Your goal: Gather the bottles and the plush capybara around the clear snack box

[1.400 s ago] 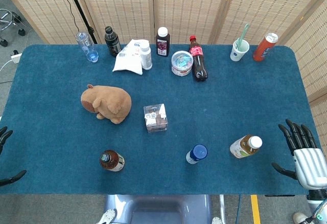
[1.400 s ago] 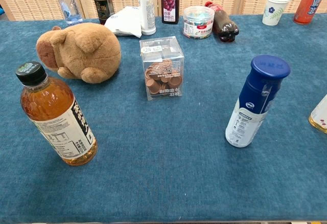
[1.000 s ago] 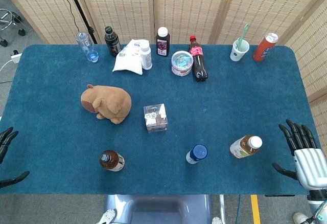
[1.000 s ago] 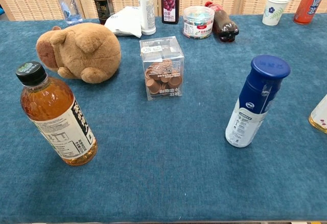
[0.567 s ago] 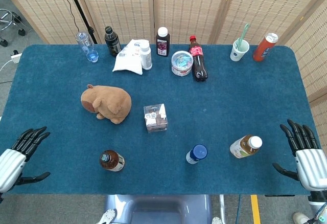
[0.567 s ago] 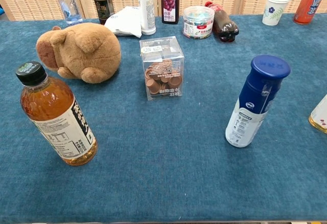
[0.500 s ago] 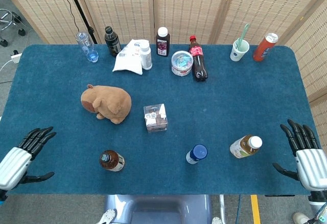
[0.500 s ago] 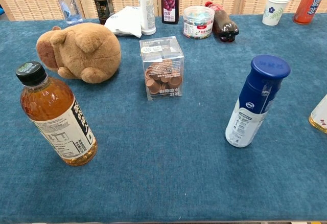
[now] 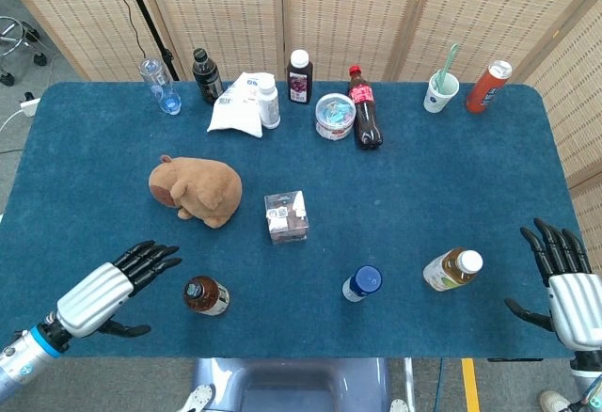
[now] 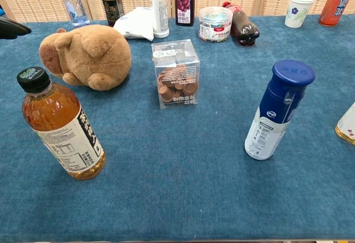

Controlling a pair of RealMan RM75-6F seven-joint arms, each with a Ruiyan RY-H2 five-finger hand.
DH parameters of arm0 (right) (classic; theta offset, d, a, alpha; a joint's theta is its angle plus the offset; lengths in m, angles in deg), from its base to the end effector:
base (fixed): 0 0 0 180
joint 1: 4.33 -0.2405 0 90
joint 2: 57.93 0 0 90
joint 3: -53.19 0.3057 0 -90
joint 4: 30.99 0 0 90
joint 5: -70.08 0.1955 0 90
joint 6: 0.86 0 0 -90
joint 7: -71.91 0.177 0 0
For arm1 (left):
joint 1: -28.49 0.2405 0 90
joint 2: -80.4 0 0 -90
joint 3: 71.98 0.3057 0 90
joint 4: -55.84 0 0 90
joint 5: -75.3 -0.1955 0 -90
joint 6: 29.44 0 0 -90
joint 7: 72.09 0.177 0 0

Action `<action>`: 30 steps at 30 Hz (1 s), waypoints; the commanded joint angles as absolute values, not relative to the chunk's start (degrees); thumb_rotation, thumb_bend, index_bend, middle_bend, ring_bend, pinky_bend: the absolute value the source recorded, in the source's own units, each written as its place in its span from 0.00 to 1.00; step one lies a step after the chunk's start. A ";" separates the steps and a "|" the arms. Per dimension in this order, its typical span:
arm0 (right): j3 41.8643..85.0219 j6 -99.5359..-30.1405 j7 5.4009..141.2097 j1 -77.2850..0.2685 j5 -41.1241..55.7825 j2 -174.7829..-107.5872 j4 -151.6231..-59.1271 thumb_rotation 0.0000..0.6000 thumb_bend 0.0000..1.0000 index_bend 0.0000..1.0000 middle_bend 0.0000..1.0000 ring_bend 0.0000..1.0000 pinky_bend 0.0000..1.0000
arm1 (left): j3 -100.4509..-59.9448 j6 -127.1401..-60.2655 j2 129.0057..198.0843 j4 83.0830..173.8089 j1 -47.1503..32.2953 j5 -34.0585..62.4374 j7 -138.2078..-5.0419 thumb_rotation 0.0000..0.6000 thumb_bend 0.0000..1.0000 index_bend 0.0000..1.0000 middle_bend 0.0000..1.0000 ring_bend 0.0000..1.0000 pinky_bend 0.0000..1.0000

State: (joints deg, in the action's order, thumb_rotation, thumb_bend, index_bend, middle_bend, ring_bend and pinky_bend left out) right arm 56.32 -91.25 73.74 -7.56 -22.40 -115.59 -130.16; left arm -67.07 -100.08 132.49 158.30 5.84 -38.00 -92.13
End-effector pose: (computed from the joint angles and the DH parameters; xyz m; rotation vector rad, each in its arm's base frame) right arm -0.3113 -0.2048 0.2308 1.4047 -0.8306 1.0393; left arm -0.2242 0.2374 0.1608 -2.1269 -1.0332 -1.1383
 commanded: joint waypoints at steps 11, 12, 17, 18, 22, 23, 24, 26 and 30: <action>56.69 -91.37 74.34 -7.49 -21.89 -115.42 -130.26 1.00 0.00 0.00 0.00 0.00 0.00 | -72.06 -81.66 128.74 172.96 -4.01 -26.37 -74.45 1.00 0.00 0.00 0.00 0.00 0.00; 56.75 -91.49 74.44 -7.44 -21.86 -115.42 -130.21 1.00 0.00 0.00 0.00 0.00 0.00 | -72.51 -80.41 128.94 173.91 -4.48 -24.83 -72.33 1.00 0.00 0.00 0.00 0.00 0.00; 57.07 -91.88 75.15 -7.25 -21.41 -115.15 -130.11 1.00 0.00 0.00 0.00 0.00 0.00 | -73.92 -76.44 129.07 177.22 -5.94 -17.94 -63.92 1.00 0.00 0.00 0.00 0.00 0.00; 57.13 -91.91 75.30 -7.24 -21.34 -115.10 -130.09 1.00 0.00 0.00 0.00 0.00 0.00 | -74.12 -75.99 129.14 177.67 -6.20 -16.91 -62.82 1.00 0.00 0.00 0.00 0.00 0.00; 57.33 -91.98 75.83 -7.23 -21.12 -114.93 -130.03 1.00 0.00 0.00 0.00 0.00 0.00 | -74.48 -74.19 129.69 179.17 -7.24 -13.25 -58.88 1.00 0.00 0.00 0.00 0.00 0.00; 57.35 -92.00 75.96 -7.20 -21.06 -114.86 -130.05 1.00 0.00 0.00 0.00 0.00 0.00 | -74.49 -73.93 129.83 179.43 -7.43 -12.62 -58.01 1.00 0.00 0.00 0.00 0.00 0.00; 57.39 -92.03 76.08 -7.17 -20.97 -114.80 -130.07 1.00 0.00 0.00 0.00 0.00 0.00 | -74.46 -73.79 129.97 179.61 -7.55 -12.03 -57.06 1.00 0.00 0.00 0.00 0.00 0.01; 57.45 -92.08 76.15 -7.13 -20.85 -114.73 -130.08 1.00 0.00 0.00 0.00 0.00 0.00 | -74.34 -73.57 130.12 179.92 -7.68 -11.16 -55.96 1.00 0.00 0.00 0.00 0.00 0.05; 57.55 -92.18 76.62 -7.12 -20.89 -114.63 -130.04 1.00 0.00 0.00 0.00 0.00 0.00 | -74.00 -72.67 130.44 180.69 -8.28 -7.92 -53.19 1.00 0.00 0.00 0.00 0.00 0.08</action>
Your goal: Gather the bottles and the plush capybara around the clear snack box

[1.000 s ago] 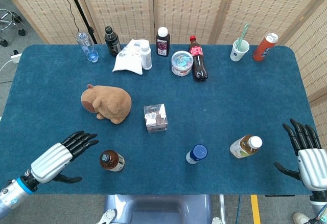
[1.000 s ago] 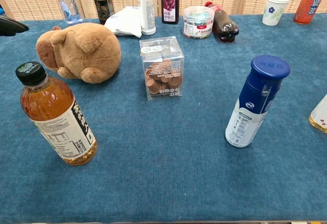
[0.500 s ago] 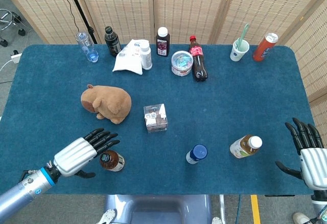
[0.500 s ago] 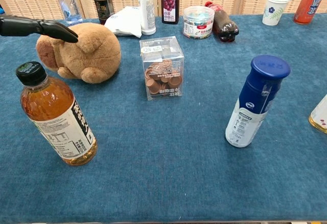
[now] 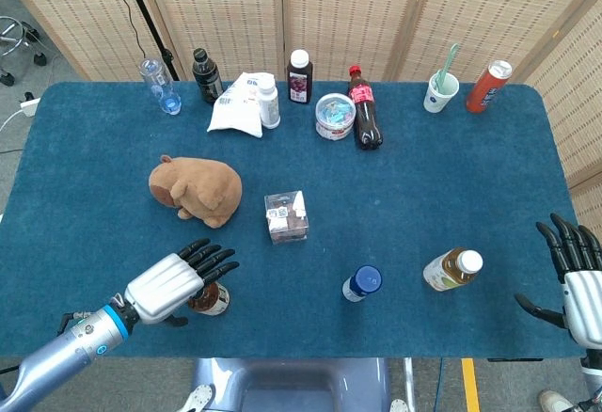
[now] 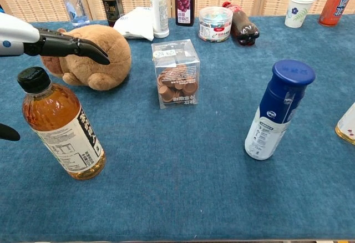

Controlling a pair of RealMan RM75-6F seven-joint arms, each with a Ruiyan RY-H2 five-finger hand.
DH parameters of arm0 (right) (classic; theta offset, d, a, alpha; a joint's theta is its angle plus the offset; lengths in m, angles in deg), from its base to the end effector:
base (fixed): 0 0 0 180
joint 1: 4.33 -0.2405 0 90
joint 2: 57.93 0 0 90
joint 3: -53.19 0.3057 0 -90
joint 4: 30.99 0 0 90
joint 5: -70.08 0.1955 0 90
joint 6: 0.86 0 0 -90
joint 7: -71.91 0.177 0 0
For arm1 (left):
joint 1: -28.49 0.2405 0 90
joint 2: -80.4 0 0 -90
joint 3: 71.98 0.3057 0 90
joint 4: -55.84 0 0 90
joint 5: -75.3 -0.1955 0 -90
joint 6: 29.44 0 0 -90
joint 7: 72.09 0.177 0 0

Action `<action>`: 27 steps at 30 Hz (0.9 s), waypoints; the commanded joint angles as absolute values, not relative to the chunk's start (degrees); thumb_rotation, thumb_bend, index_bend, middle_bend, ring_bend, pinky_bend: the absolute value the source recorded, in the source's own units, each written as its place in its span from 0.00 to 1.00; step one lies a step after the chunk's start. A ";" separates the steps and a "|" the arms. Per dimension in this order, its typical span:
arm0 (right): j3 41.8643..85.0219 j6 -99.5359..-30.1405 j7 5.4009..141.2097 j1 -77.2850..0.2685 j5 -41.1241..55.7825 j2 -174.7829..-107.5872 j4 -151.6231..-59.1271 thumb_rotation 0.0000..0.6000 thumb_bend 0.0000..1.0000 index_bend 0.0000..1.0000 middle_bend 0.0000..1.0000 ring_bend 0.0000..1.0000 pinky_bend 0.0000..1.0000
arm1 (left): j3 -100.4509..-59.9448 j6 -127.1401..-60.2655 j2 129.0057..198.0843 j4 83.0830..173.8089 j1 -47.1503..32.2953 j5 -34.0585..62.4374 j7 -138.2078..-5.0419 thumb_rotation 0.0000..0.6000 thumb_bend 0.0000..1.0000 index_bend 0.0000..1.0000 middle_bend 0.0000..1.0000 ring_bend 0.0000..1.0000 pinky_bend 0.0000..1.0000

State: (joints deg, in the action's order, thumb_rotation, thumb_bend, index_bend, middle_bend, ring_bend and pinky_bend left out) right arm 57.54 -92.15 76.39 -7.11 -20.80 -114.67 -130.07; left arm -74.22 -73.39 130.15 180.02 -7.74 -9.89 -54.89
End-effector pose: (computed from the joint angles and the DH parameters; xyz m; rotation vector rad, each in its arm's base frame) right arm -0.3143 -0.2062 0.2440 1.3512 -0.8383 1.0657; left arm -0.1428 0.2695 0.1218 -2.3382 -0.7963 -0.7604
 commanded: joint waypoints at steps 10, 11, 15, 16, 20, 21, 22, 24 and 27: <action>57.59 -92.27 76.98 -7.04 -21.02 -114.54 -130.03 1.00 0.00 0.00 0.00 0.00 0.00 | -74.17 -71.78 132.99 180.07 -10.23 -1.80 -51.22 1.00 0.00 0.00 0.00 0.13 0.33; 57.60 -92.27 76.98 -7.03 -20.98 -114.53 -130.04 1.00 0.00 0.00 0.00 0.00 0.00 | -74.22 -71.71 133.10 179.79 -10.45 -1.47 -51.26 1.00 0.00 0.00 0.00 0.16 0.35; 57.70 -92.19 77.13 -7.03 -20.76 -114.46 -130.08 1.00 0.00 0.00 0.00 0.00 0.00 | -74.25 -71.91 133.64 179.04 -11.08 -0.01 -50.88 1.00 0.02 0.00 0.06 0.24 0.41; 57.69 -92.12 77.20 -7.05 -20.75 -114.43 -130.12 1.00 0.00 0.00 0.00 0.00 0.00 | -74.17 -71.94 133.70 179.01 -11.25 0.34 -50.66 1.00 0.03 0.01 0.11 0.27 0.43; 57.74 -92.04 77.48 -7.09 -20.70 -114.42 -130.15 1.00 0.00 0.00 0.00 0.00 0.00 | -73.65 -72.84 133.96 179.10 -11.37 1.24 -48.89 1.00 0.11 0.15 0.28 0.39 0.50; 57.75 -92.03 77.57 -7.08 -20.67 -114.38 -130.16 1.00 0.00 0.00 0.00 0.00 0.00 | -73.54 -73.34 134.24 179.22 -11.41 1.91 -48.03 1.00 0.14 0.17 0.30 0.40 0.51; 57.76 -92.04 77.59 -7.07 -20.64 -114.37 -130.16 1.00 0.00 0.00 0.00 0.00 0.00 | -73.50 -73.60 134.41 179.26 -11.43 2.20 -47.65 1.00 0.17 0.20 0.34 0.43 0.53; 57.79 -92.07 77.59 -7.05 -20.61 -114.36 -130.16 1.00 0.00 0.00 0.00 0.00 0.00 | -73.40 -74.07 134.71 179.35 -11.45 2.74 -46.99 1.00 0.23 0.24 0.38 0.47 0.55; 57.82 -92.11 77.65 -7.02 -20.57 -114.33 -130.18 1.00 0.00 0.00 0.00 0.00 0.00 | -73.17 -74.85 135.16 179.67 -11.54 3.54 -46.03 1.00 0.29 0.32 0.45 0.52 0.59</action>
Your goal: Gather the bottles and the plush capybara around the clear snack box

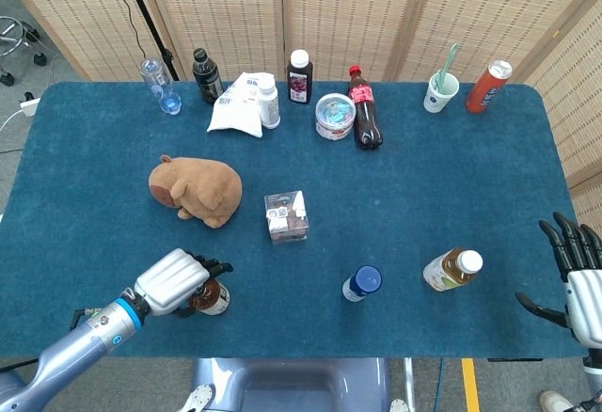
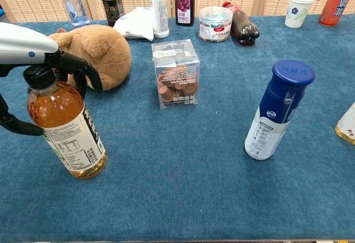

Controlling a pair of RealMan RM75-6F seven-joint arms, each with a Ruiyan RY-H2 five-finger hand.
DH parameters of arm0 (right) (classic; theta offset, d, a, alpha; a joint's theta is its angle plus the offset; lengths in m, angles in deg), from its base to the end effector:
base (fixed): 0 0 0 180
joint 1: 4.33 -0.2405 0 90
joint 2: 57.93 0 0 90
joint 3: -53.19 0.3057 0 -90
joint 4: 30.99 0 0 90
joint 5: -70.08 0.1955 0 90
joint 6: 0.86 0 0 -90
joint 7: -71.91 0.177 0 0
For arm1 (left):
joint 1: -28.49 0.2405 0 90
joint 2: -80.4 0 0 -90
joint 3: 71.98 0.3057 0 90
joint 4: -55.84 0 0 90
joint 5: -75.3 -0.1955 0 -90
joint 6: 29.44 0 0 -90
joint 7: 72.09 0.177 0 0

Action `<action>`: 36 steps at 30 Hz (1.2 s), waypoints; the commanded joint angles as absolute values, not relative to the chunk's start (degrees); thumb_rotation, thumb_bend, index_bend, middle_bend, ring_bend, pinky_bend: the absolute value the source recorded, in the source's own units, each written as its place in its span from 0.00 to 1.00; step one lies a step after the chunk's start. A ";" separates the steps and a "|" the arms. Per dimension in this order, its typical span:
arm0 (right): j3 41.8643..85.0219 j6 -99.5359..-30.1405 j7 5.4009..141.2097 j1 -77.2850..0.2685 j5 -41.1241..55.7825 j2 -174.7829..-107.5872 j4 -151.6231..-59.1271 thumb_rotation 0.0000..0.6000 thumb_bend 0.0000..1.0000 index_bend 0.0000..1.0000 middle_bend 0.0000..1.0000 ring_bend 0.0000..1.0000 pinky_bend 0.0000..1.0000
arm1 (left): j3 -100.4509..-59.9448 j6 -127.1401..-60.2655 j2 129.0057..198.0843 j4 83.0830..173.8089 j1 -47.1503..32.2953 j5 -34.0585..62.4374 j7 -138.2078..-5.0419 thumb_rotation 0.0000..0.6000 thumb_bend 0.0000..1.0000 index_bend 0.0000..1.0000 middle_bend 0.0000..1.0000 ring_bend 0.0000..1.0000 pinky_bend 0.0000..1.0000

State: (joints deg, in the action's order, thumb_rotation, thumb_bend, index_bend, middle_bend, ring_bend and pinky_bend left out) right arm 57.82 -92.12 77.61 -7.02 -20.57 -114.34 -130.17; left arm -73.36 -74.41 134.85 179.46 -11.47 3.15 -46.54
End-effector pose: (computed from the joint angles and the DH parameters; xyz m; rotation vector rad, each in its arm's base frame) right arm -0.3144 -0.2066 0.2467 1.3406 -0.8500 1.0792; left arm -0.1461 0.2868 0.1014 -2.2898 -0.8546 -0.7041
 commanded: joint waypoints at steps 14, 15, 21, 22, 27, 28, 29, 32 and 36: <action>57.80 -91.91 77.39 -7.07 -20.63 -114.43 -130.28 1.00 0.00 0.00 0.00 0.00 0.00 | -75.18 -80.27 134.39 181.47 -10.71 -0.04 -50.02 1.00 0.36 0.39 0.51 0.57 0.63; 57.84 -91.78 77.30 -7.13 -20.51 -114.46 -130.26 1.00 0.00 0.00 0.00 0.00 0.00 | -75.79 -80.76 133.74 181.90 -10.80 -0.50 -50.65 1.00 0.36 0.39 0.51 0.57 0.63; 58.13 -91.15 77.05 -7.38 -19.63 -114.58 -130.10 1.00 0.00 0.00 0.00 0.00 0.00 | -79.84 -82.28 131.13 183.76 -12.64 2.40 -51.54 1.00 0.36 0.39 0.51 0.57 0.63; 58.23 -91.00 77.07 -7.45 -19.38 -114.59 -130.04 1.00 0.00 0.00 0.00 0.00 0.00 | -80.72 -82.42 130.83 183.91 -13.20 3.70 -51.54 1.00 0.36 0.39 0.51 0.57 0.63; 58.71 -89.80 77.02 -7.95 -17.87 -114.77 -129.59 1.00 0.00 0.00 0.00 0.00 0.00 | -84.93 -81.58 130.01 183.50 -16.50 10.33 -53.50 1.00 0.36 0.40 0.51 0.57 0.63; 58.93 -89.15 77.07 -8.21 -17.14 -114.88 -129.34 1.00 0.00 0.00 0.00 0.00 0.00 | -86.33 -81.32 129.84 182.74 -17.85 12.49 -53.63 1.00 0.36 0.40 0.51 0.57 0.63; 59.11 -88.61 77.09 -8.45 -16.53 -114.98 -129.12 1.00 0.00 0.00 0.00 0.00 0.00 | -87.37 -81.28 129.89 182.17 -18.86 14.00 -53.71 1.00 0.36 0.40 0.51 0.57 0.63; 59.73 -86.85 76.84 -9.18 -14.46 -115.31 -128.43 1.00 0.00 0.00 0.00 0.00 0.00 | -90.20 -81.42 130.40 180.30 -21.74 18.00 -53.88 1.00 0.36 0.41 0.51 0.57 0.63; 60.64 -85.10 76.18 -10.07 -12.01 -115.92 -127.48 1.00 0.00 0.00 0.00 0.00 0.00 | -93.13 -81.22 132.84 175.67 -26.54 24.66 -53.28 1.00 0.36 0.41 0.52 0.57 0.63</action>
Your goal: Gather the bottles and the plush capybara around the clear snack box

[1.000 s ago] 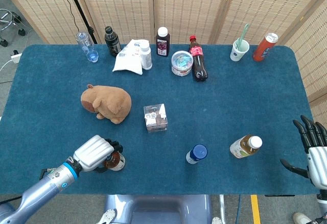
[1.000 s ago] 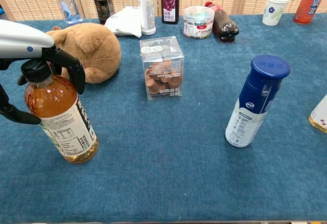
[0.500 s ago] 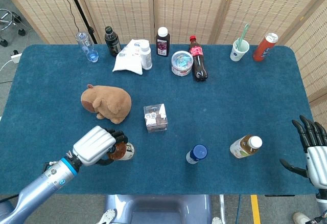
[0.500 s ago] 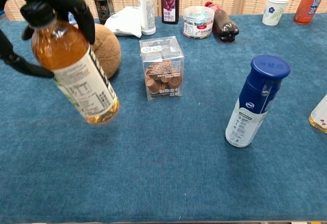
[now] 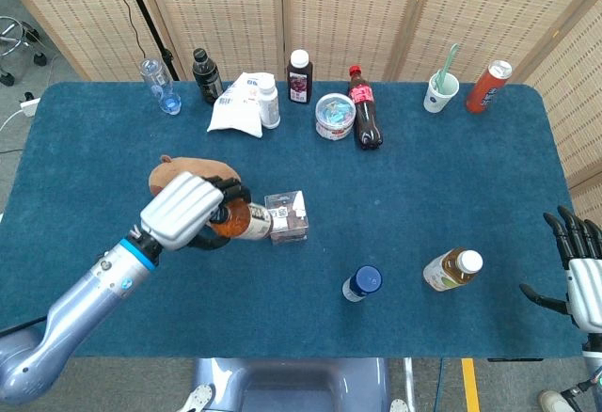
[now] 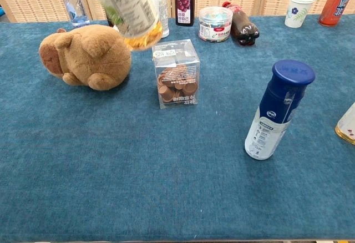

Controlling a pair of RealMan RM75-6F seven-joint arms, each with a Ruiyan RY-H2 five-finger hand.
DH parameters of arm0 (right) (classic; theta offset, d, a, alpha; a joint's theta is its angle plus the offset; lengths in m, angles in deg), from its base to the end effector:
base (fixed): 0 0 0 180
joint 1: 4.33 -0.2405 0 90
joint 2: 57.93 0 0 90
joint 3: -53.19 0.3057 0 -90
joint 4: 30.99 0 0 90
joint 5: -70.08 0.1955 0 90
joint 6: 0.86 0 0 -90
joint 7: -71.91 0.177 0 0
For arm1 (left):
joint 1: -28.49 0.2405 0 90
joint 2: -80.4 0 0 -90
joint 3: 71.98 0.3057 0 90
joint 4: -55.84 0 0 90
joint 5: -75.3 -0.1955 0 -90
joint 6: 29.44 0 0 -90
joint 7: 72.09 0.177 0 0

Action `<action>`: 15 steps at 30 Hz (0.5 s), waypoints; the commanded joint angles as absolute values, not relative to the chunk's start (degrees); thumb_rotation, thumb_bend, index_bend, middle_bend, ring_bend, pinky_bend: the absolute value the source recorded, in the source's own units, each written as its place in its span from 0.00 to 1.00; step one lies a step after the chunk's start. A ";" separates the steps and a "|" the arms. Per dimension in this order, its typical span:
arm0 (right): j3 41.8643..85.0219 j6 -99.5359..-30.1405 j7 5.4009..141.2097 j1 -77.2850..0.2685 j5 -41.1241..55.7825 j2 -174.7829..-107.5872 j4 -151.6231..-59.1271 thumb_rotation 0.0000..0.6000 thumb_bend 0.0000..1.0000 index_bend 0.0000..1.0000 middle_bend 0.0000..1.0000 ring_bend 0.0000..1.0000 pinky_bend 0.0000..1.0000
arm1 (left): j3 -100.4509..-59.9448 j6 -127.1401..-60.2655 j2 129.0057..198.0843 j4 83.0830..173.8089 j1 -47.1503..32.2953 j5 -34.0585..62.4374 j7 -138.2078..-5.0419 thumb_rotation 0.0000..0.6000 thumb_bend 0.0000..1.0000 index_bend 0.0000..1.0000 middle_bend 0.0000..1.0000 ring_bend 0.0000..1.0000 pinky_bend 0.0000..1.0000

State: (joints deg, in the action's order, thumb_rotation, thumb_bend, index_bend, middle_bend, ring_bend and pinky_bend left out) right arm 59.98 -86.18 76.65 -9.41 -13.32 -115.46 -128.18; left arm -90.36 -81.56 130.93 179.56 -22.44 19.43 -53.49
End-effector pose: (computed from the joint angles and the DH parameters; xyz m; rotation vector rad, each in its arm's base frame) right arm -0.3350 -0.2295 0.2422 1.2976 -0.9000 0.9880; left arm -0.0386 0.3701 0.1799 -1.9897 -0.8172 -1.1277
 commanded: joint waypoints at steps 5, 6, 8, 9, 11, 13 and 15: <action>61.55 -83.14 75.35 -10.97 -9.14 -116.66 -126.36 1.00 0.00 0.00 0.00 0.00 0.00 | -94.35 -79.76 136.94 168.40 -32.04 31.23 -52.01 1.00 0.36 0.41 0.52 0.57 0.63; 61.69 -82.73 75.14 -11.12 -8.56 -116.82 -126.11 1.00 0.00 0.00 0.00 0.00 0.00 | -94.31 -79.42 138.02 166.63 -33.06 32.28 -51.77 1.00 0.36 0.41 0.52 0.57 0.63; 61.98 -82.08 74.92 -11.39 -7.55 -117.07 -125.73 1.00 0.00 0.00 0.00 0.00 0.00 | -93.82 -78.29 140.18 163.03 -35.13 34.49 -51.10 1.00 0.36 0.41 0.52 0.57 0.63; 62.09 -81.86 74.81 -11.48 -7.19 -117.14 -125.59 1.00 0.00 0.00 0.00 0.00 0.00 | -93.48 -77.72 141.08 161.44 -35.97 35.24 -50.73 1.00 0.36 0.41 0.51 0.57 0.63; 62.42 -81.41 74.54 -11.66 -6.18 -117.30 -125.14 1.00 0.00 0.00 0.00 0.00 0.00 | -92.69 -76.29 143.79 156.97 -37.91 36.66 -50.28 1.00 0.36 0.41 0.51 0.57 0.63; 62.62 -81.22 74.44 -11.74 -5.65 -117.39 -124.93 1.00 0.00 0.00 0.00 0.00 0.00 | -92.35 -75.32 145.52 154.31 -38.89 37.27 -50.49 1.00 0.36 0.41 0.52 0.57 0.63; 62.80 -81.11 74.38 -11.79 -5.23 -117.40 -124.78 1.00 0.00 0.00 0.00 0.00 0.00 | -91.93 -74.21 146.73 152.25 -39.74 37.99 -50.56 1.00 0.36 0.41 0.51 0.57 0.63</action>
State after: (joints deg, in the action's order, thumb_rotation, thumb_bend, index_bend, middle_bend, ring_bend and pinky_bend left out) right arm 62.74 -81.16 74.42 -11.75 -5.28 -117.38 -124.84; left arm -92.63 -75.90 144.59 154.77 -37.95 36.43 -50.85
